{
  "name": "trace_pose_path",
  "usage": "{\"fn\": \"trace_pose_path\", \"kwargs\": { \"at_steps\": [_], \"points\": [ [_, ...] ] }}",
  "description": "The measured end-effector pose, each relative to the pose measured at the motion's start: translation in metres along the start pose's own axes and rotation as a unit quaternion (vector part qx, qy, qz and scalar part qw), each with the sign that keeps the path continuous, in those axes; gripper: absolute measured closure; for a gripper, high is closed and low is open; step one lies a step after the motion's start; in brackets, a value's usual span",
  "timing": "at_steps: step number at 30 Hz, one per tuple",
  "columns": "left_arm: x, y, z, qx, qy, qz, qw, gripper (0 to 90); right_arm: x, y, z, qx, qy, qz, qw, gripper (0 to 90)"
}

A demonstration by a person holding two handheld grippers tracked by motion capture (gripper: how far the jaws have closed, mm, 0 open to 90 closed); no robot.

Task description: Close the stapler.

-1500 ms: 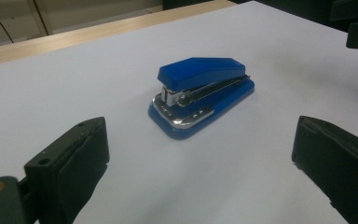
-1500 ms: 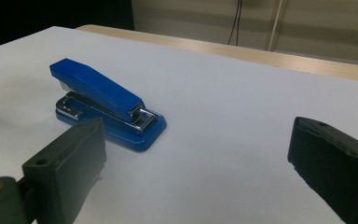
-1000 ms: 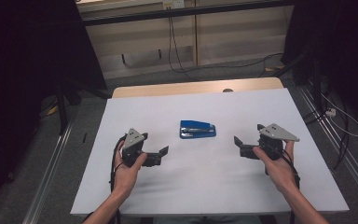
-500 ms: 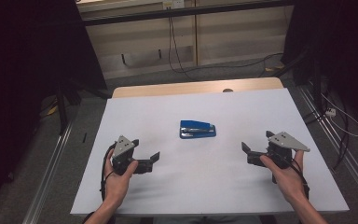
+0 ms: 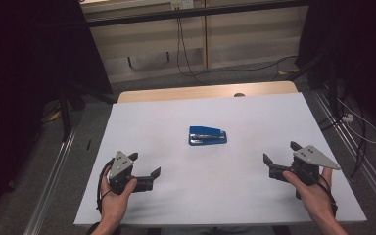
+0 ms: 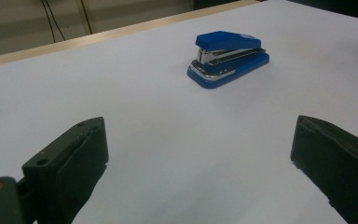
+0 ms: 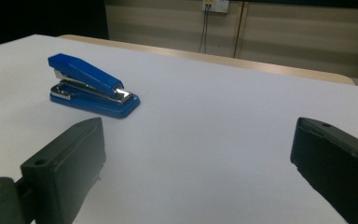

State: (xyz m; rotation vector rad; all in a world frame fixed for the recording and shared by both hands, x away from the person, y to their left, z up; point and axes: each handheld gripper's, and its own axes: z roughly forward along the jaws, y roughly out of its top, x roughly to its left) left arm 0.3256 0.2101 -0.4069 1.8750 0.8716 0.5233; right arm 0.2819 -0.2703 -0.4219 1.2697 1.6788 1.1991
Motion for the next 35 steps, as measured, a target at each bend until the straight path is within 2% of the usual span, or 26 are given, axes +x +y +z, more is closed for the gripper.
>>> {"fn": "trace_pose_path", "kwargs": {
  "at_steps": [4,6,7,9,11,13,14,17,19,21,23,27,35],
  "points": [
    [-0.003,-0.001,-0.003,-0.003,0.001,0.011,0.9999,4.1,-0.003,-0.009,-0.002,0.002,-0.009,0.010,0.9999,3.1],
    [-0.003,-0.002,-0.003,0.003,0.004,0.013,0.9999,4.1,-0.003,-0.013,-0.005,0.005,-0.011,0.019,0.9998,3.1],
    [-0.003,-0.003,-0.003,0.004,0.007,0.015,0.9999,4.1,-0.004,-0.015,-0.006,0.006,-0.012,0.015,0.9998,3.2],
    [-0.004,-0.005,-0.004,0.002,0.010,0.003,0.9999,4.1,-0.004,-0.017,-0.010,0.005,-0.012,0.019,0.9997,3.1],
    [-0.007,-0.005,-0.005,-0.001,0.002,-0.015,0.9999,4.1,-0.003,-0.018,-0.013,0.000,-0.015,0.016,0.9998,3.1],
    [-0.010,-0.006,-0.005,-0.004,0.009,0.012,0.9999,4.1,-0.002,-0.018,-0.014,-0.003,-0.013,0.018,0.9998,3.1],
    [-0.011,-0.007,-0.005,-0.008,0.010,0.019,0.9997,4.1,-0.001,-0.019,-0.015,-0.004,-0.012,0.020,0.9997,3.1],
    [-0.007,-0.014,-0.005,-0.005,0.013,-0.007,0.9999,4.2,0.001,-0.023,-0.016,-0.003,-0.009,0.021,0.9997,3.0],
    [-0.006,-0.016,-0.007,-0.003,0.018,-0.001,0.9998,4.2,0.001,-0.023,-0.016,-0.010,-0.008,0.021,0.9997,2.9],
    [-0.005,-0.017,-0.010,-0.008,0.018,-0.009,0.9998,4.2,0.000,-0.021,-0.016,-0.024,-0.012,0.021,0.9994,2.8],
    [-0.005,-0.017,-0.011,-0.008,0.020,-0.014,0.9997,4.1,-0.001,-0.021,-0.016,-0.021,-0.012,0.029,0.9993,2.6],
    [-0.004,-0.018,-0.009,-0.002,0.019,-0.011,0.9998,4.2,0.002,-0.021,-0.015,-0.023,-0.003,0.025,0.9994,2.5],
    [0.000,-0.018,-0.007,-0.001,0.017,-0.022,0.9996,4.1,0.002,-0.022,-0.012,-0.016,0.006,0.029,0.9994,1.6]
  ]
}}
